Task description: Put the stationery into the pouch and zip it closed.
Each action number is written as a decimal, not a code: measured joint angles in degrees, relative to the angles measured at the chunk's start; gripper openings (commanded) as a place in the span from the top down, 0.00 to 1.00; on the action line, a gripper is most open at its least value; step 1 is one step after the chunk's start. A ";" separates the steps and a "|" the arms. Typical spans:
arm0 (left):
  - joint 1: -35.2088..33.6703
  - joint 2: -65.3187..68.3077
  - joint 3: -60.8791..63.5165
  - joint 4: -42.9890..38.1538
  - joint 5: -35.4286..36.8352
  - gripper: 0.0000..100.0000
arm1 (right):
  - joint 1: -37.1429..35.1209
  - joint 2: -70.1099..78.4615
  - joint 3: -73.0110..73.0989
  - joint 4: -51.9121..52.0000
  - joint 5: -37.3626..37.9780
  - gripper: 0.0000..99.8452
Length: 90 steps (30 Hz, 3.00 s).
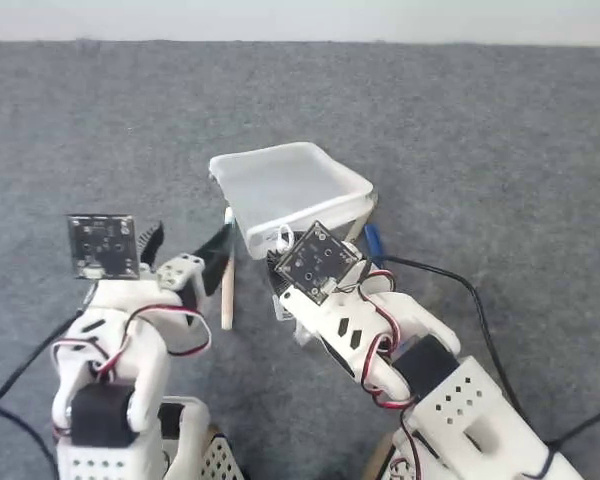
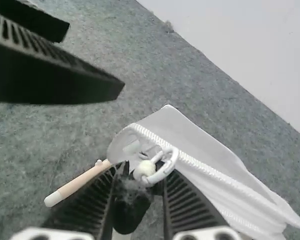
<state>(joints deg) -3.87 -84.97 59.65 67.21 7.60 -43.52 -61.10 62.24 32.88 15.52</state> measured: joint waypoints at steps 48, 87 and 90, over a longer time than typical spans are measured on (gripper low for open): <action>5.19 -0.26 12.84 -8.44 0.26 0.74 | 0.09 0.00 0.00 0.00 0.00 0.99; -0.70 0.00 18.29 -15.30 -2.99 0.99 | 8.09 -9.05 6.24 0.53 -0.18 0.99; -0.70 0.00 18.29 -15.30 -2.99 0.99 | 8.62 -9.05 6.24 0.53 -0.26 0.99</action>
<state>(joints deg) -4.57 -84.97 77.93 51.91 4.62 -34.90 -70.15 68.48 33.41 15.25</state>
